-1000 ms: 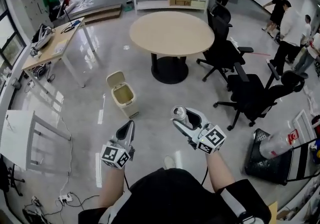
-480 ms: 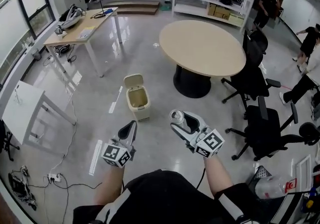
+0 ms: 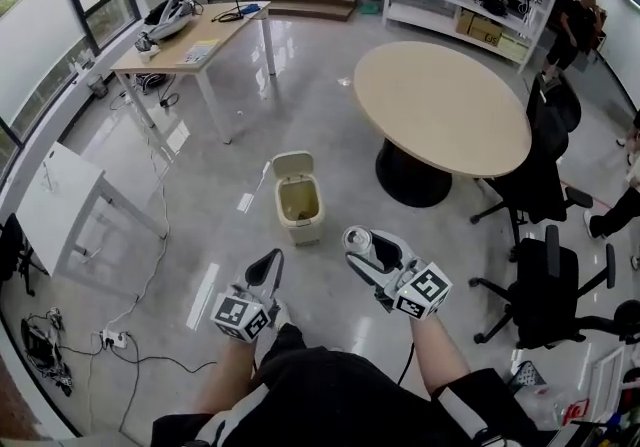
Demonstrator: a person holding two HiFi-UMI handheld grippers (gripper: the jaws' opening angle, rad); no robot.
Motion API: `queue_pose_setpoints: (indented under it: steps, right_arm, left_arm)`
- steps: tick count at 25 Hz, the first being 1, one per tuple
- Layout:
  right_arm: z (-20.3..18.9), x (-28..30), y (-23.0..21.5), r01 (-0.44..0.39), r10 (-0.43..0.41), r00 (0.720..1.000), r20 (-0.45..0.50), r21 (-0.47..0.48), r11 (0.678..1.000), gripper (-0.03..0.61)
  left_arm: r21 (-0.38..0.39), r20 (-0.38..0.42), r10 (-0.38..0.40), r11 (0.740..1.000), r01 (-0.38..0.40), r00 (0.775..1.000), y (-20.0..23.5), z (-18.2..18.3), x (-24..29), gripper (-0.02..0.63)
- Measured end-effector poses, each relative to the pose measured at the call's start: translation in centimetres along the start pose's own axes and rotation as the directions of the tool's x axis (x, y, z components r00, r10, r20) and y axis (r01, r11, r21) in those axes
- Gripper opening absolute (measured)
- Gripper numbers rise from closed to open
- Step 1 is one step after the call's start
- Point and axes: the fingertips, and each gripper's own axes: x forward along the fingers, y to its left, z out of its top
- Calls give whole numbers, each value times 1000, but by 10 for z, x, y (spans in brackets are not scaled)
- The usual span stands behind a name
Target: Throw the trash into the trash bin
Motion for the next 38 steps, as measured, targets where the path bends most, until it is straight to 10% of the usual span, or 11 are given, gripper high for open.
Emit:
queue_pose_setpoints:
  steps: [22,38]
  right_arm:
    - [-9,269,-93,3,-3,1000,-10,7,1000,249]
    - [-130,286,-145,66,-23,967,-254,162,985,249]
  left_arm:
    - [24,43,75,997,-76,996,275,54,66,2]
    - [-112,-169,67,990,-87,983,306,-47,114,2]
